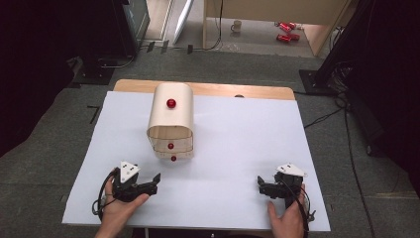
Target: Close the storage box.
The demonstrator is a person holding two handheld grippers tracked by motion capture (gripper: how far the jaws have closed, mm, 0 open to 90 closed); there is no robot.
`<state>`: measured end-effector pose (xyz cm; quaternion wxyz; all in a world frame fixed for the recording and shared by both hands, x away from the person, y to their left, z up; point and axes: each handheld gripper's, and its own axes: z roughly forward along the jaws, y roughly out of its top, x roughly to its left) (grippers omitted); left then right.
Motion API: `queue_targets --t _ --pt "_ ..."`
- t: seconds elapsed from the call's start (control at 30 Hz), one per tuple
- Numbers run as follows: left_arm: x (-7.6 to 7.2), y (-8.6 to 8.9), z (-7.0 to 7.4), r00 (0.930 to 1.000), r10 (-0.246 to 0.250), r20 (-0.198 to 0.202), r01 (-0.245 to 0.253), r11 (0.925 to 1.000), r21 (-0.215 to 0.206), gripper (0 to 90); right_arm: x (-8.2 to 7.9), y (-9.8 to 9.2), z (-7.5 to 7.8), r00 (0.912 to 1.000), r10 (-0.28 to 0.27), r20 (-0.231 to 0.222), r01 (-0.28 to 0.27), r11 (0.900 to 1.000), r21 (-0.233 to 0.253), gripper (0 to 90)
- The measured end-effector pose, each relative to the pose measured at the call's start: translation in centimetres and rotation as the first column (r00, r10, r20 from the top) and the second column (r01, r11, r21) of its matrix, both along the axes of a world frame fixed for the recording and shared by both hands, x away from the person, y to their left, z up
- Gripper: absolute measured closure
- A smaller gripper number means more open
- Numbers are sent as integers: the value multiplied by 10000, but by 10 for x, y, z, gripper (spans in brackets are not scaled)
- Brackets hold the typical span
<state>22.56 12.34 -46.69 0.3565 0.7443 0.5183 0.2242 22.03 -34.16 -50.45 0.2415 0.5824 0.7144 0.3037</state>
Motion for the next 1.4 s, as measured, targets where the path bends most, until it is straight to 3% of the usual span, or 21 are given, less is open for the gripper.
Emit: queue_targets --t 0.37,0.47,0.67,0.77,0.9,1.0,1.1,1.4 --pt "8 37 -10 9960 876 -175 -865 9945 584 134 0 0 0 10000 -7 -2 7 10000 0 15" --pt "10 49 -13 9936 1114 -167 -1094 9895 948 142 0 0 0 10000 -4 -1 4 10000 -4 15" --pt "14 69 -17 9880 1540 -111 -1515 9806 1243 144 0 0 0 10000 -4 -1 4 10000 -3 15" --pt "15 72 -26 9865 1635 75 -1621 9698 1821 149 0 0 0 10000 -5 -2 5 10000 -1 15" --pt "14 74 -29 9888 1487 129 -1488 9754 1628 172 0 0 0 10000 -6 -5 6 10000 1 15" --pt "17 77 -30 9859 1666 -140 -1633 9778 1314 155 0 0 0 10000 -12 -1 12 10000 -2 15" --pt "19 83 -29 9843 1690 -505 -1651 9836 722 133 0 0 0 10000 -11 -7 11 10000 -17 15" --pt "19 82 -30 9844 1691 -494 -1647 9829 823 133 0 0 0 10000 -13 -16 13 10000 -4 15"
